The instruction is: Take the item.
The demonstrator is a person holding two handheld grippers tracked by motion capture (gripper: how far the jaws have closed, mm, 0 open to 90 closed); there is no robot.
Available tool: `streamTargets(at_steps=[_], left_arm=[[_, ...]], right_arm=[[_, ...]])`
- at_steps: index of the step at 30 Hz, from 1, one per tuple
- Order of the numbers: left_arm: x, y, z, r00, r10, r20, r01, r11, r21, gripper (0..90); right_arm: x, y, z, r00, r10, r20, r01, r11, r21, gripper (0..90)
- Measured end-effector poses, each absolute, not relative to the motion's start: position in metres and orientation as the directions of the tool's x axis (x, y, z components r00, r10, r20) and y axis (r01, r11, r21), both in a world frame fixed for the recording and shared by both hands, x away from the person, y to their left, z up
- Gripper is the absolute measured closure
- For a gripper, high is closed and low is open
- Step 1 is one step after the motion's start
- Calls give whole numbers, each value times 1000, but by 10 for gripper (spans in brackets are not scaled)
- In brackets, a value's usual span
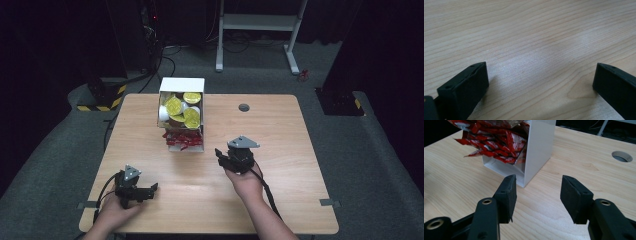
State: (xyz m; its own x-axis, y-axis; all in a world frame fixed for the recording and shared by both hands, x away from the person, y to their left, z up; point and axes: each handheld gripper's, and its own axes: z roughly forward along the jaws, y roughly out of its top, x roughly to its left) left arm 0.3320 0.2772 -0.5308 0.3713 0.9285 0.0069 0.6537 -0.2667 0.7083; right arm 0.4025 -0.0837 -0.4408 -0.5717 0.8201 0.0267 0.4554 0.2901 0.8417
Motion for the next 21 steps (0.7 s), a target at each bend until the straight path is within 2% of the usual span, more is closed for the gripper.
streamTargets(at_steps=[21], left_arm=[[332,277,-531,371,928,6,654,-266,708,6]], right_arm=[[421,-56,-439,-596,803,8,441,319,839,527]])
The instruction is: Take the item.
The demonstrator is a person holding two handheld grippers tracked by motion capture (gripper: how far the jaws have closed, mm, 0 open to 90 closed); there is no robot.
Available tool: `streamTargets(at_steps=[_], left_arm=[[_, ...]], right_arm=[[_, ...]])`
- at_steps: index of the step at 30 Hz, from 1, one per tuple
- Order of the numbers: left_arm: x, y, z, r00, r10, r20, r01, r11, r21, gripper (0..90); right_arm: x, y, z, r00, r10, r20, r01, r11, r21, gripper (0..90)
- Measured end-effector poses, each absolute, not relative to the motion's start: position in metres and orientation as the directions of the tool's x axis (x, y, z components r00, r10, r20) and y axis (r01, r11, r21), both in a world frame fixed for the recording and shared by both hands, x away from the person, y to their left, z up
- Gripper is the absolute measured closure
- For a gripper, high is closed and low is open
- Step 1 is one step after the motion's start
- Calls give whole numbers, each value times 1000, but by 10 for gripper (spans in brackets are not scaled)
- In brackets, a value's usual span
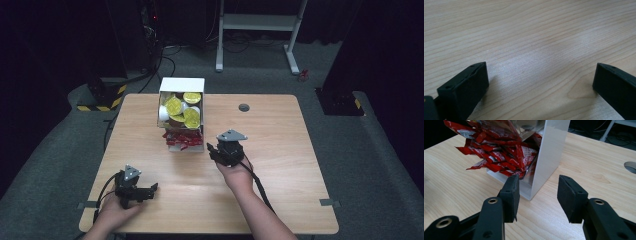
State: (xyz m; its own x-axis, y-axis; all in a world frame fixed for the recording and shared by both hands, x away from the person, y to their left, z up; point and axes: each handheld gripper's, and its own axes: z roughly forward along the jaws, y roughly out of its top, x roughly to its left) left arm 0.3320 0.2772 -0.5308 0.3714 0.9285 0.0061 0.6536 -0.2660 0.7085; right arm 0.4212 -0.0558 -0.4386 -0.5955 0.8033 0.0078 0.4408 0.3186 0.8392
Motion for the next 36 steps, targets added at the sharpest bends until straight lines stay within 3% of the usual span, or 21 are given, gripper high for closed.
streamTargets(at_steps=[36], left_arm=[[332,277,-531,371,928,8,653,-267,708,6]], right_arm=[[441,-26,-434,-615,788,2,438,339,833,540]])
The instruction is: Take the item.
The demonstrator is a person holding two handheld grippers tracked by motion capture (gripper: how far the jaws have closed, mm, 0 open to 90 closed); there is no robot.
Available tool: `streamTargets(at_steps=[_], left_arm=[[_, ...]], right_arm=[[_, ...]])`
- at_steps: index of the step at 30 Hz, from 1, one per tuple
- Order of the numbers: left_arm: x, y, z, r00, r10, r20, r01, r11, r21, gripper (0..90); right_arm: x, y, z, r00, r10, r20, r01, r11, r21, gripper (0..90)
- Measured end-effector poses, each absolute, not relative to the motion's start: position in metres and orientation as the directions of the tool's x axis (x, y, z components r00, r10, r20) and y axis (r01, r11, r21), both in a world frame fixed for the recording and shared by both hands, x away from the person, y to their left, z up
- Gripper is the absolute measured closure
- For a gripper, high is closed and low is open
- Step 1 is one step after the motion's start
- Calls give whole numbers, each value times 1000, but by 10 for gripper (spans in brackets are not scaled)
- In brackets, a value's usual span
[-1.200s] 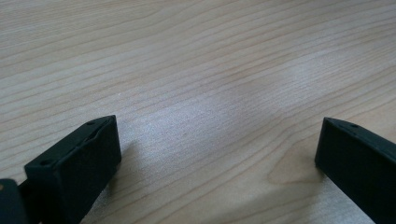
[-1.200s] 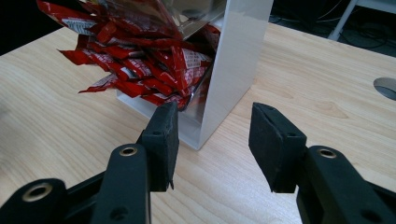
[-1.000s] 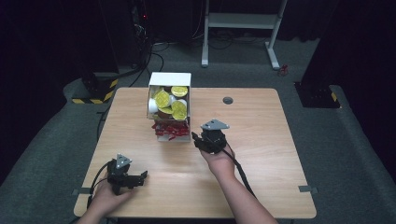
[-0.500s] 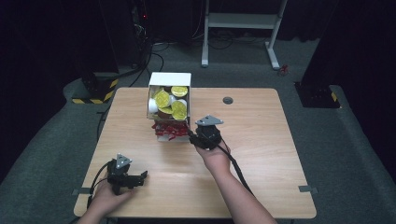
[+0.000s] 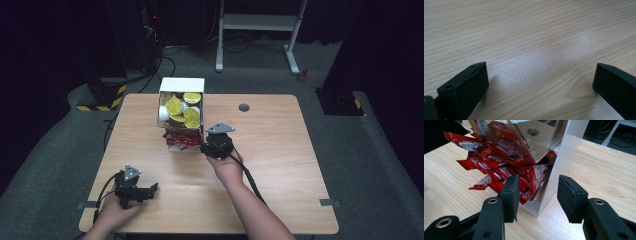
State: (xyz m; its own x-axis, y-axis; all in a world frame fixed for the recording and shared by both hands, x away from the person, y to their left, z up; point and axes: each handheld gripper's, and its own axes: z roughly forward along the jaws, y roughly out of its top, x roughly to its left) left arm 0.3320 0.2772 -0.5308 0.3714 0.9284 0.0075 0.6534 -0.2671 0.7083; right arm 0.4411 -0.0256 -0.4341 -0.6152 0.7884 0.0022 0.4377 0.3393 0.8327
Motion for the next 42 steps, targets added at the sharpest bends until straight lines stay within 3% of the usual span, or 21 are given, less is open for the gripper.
streamTargets(at_steps=[11,27,37,42], left_arm=[[332,277,-531,371,929,7,653,-267,709,6],[332,277,-531,371,929,7,653,-266,709,6],[332,277,-531,371,929,7,653,-266,709,6],[332,277,-531,372,928,6,654,-267,708,6]], right_arm=[[442,-14,-433,-621,783,-30,423,367,829,701],[452,-9,-440,-605,795,-39,433,369,822,813],[457,-4,-443,-593,802,-67,435,390,812,780],[459,-4,-445,-586,809,-42,449,367,815,815]])
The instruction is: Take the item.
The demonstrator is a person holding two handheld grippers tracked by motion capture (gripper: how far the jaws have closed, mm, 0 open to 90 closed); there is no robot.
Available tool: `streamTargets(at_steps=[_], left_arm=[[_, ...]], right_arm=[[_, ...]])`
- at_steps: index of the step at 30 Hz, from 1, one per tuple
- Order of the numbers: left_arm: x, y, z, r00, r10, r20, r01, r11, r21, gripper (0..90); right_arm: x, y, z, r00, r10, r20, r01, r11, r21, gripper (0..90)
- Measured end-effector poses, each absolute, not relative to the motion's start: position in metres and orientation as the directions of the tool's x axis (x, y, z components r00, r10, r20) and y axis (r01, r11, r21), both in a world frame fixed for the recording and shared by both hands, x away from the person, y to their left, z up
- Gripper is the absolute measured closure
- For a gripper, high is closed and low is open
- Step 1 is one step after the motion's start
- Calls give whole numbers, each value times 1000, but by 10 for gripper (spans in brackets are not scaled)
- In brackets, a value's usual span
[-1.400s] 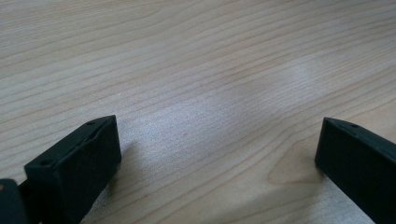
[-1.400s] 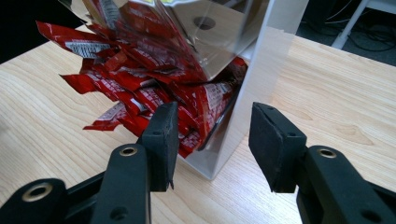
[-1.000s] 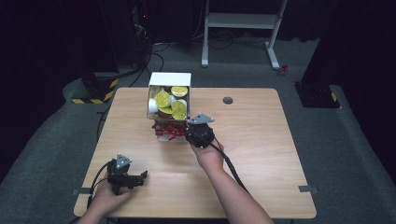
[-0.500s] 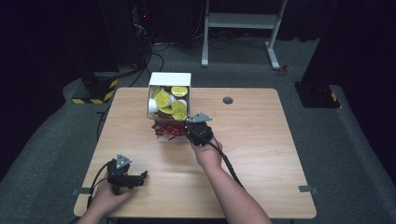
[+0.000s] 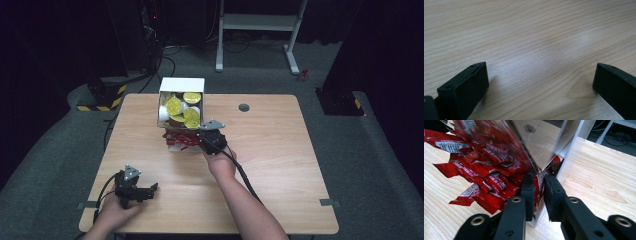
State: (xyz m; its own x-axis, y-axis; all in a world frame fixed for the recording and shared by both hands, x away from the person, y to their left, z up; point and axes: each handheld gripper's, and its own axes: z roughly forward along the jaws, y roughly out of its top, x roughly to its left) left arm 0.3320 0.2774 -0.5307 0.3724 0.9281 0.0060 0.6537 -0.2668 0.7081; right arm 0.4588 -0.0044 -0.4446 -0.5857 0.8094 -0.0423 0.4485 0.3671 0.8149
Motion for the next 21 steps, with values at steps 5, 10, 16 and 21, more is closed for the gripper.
streamTargets(at_steps=[5,10,16,21], left_arm=[[332,277,-531,372,928,6,653,-266,709,6],[332,277,-531,372,928,6,654,-267,708,6],[332,277,-531,372,928,5,654,-266,708,6],[332,277,-531,372,928,6,654,-267,708,6]], right_arm=[[459,-5,-446,-595,803,-30,452,365,814,854],[457,-10,-446,-604,797,-24,447,364,817,864],[451,-13,-444,-616,787,-23,434,363,824,866],[445,-15,-442,-622,782,-25,423,363,830,867]])
